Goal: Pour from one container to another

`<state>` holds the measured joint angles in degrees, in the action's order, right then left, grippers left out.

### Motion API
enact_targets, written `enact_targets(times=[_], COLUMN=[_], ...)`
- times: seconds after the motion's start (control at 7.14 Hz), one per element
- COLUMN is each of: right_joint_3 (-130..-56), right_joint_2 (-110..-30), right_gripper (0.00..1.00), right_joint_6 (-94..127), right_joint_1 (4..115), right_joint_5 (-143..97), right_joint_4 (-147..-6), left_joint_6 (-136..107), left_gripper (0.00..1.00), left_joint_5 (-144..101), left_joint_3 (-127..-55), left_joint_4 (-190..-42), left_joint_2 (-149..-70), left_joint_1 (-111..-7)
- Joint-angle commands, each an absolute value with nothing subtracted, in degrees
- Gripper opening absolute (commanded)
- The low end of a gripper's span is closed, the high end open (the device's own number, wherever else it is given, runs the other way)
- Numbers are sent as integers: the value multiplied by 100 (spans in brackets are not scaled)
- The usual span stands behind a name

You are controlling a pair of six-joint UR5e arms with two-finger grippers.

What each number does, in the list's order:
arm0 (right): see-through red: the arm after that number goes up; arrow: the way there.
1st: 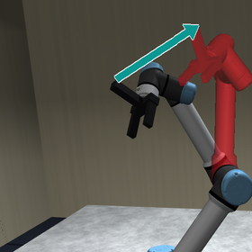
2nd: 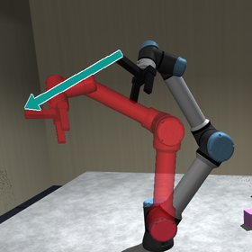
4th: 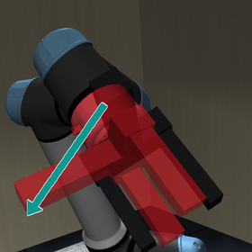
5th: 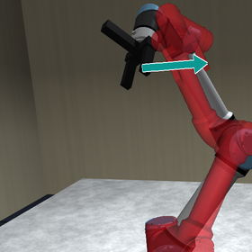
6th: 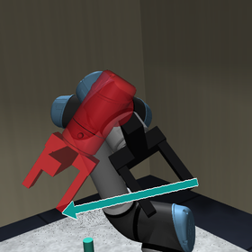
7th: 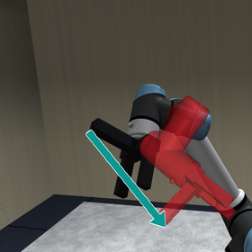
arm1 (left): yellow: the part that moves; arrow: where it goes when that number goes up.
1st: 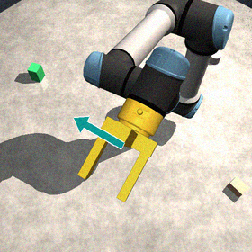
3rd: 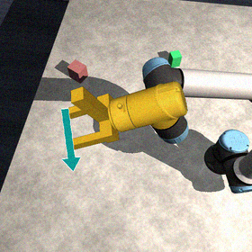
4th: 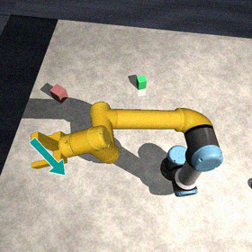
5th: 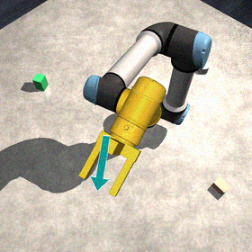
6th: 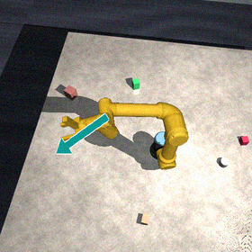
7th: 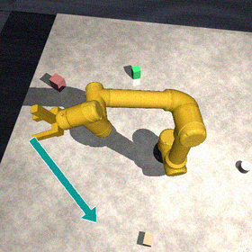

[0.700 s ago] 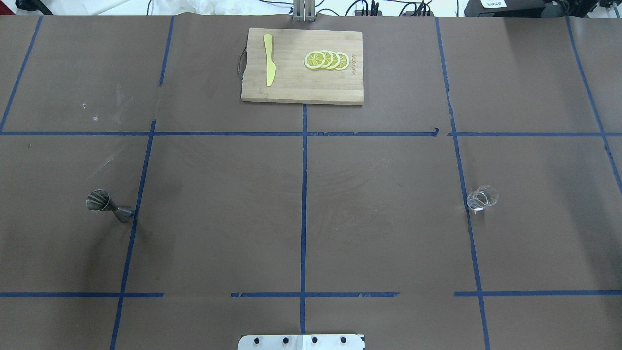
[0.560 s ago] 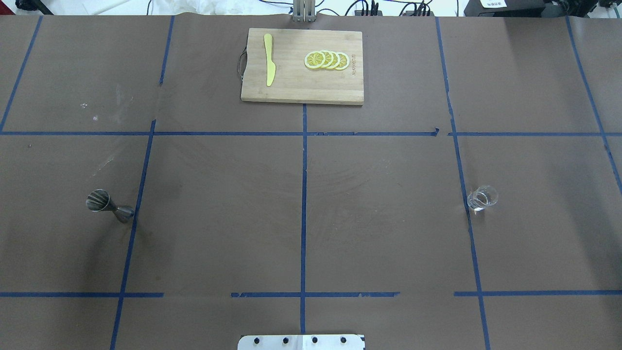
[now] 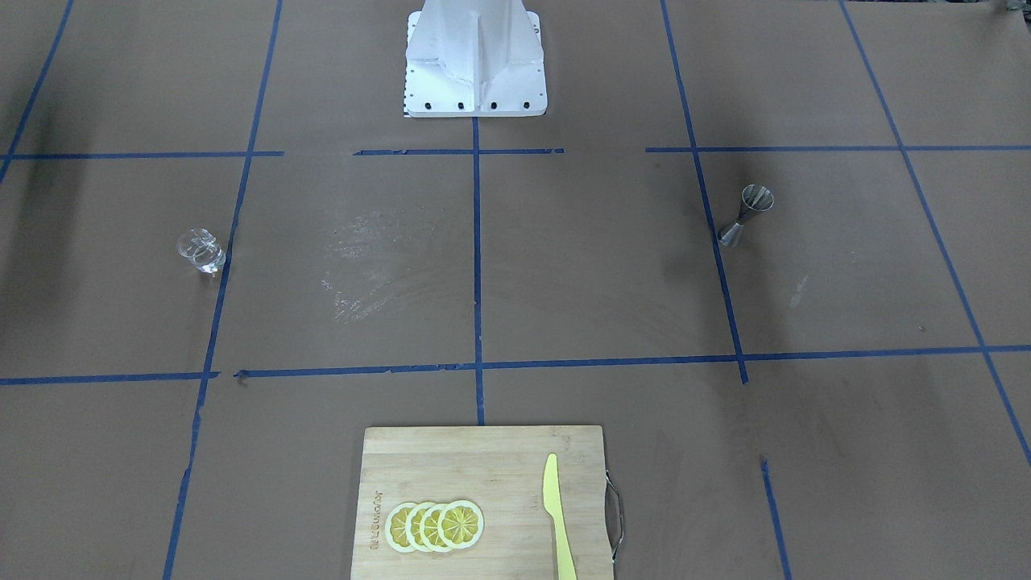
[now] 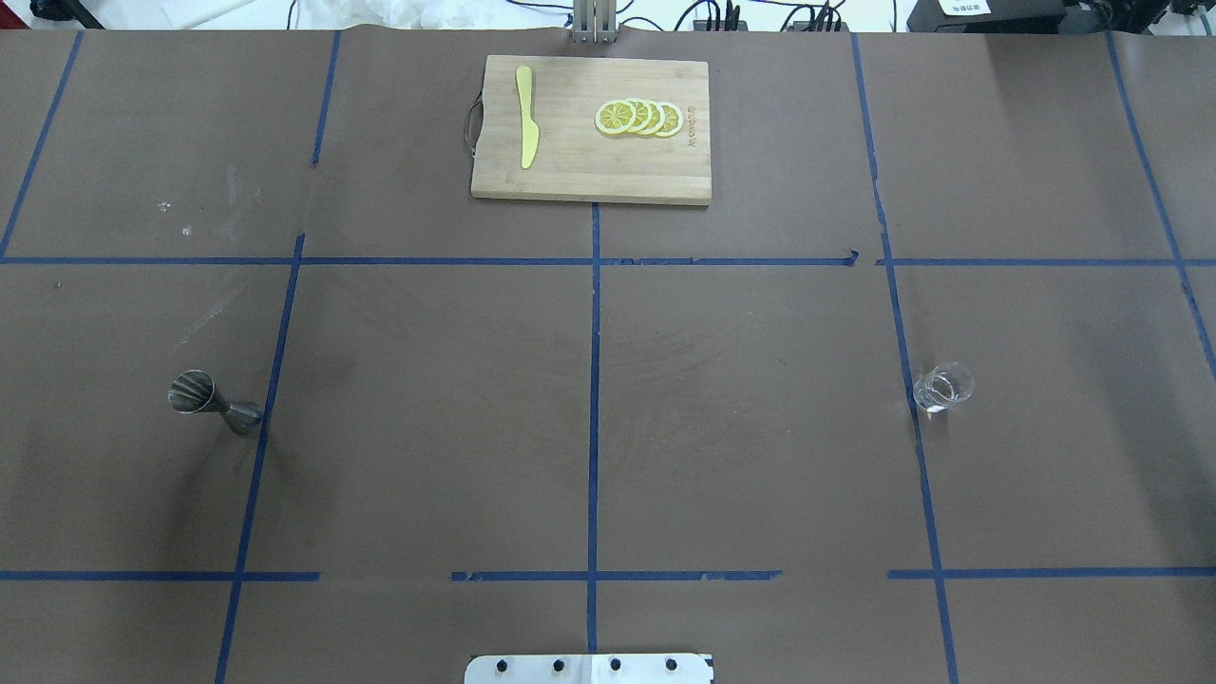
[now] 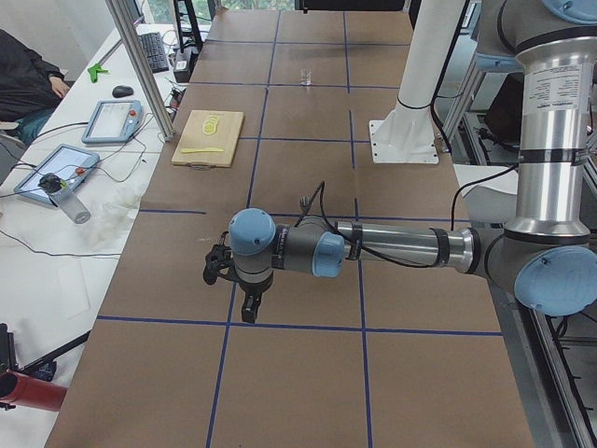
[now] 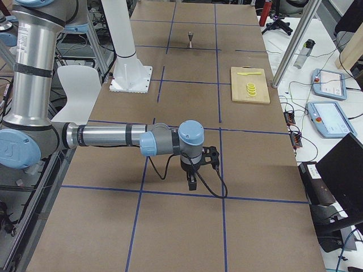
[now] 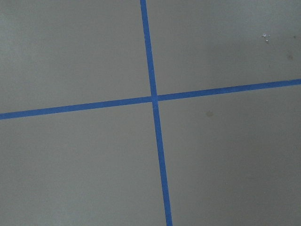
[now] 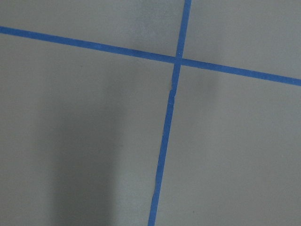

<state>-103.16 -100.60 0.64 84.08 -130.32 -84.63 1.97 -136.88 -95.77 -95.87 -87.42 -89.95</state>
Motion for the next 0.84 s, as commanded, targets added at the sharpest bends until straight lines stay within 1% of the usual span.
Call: enact_targets(times=[0.0,0.14,0.42,0.56,0.7], right_joint_3=[-10319,-10292,-10239,-10196,-10204], right_joint_2=[-9732,-9582,-9404,-9361,-9291], right_gripper=[100,100,100,100,100], right_joint_6=[105,105,141,193,202], right_joint_1=[8358,8358,8350,8341,8350], right_joint_5=[-13008,-12999,-13017,-13017,-13025], right_joint_4=[-8455,-8455,-8385,-8315,-8306], left_joint_6=[176,167,176,141,175], left_gripper=[100,100,100,100,100], left_joint_5=[-13720,-13702,-13720,-13720,-13763], left_joint_3=[-9554,-9475,-9413,-9039,-8939], left_joint_4=[-9861,-10122,-11278,-12286,-12618], left_joint_2=[-8780,-8893,-8904,-9043,-9087], left_joint_1=[-8991,-8983,-8982,-8965,-8982])
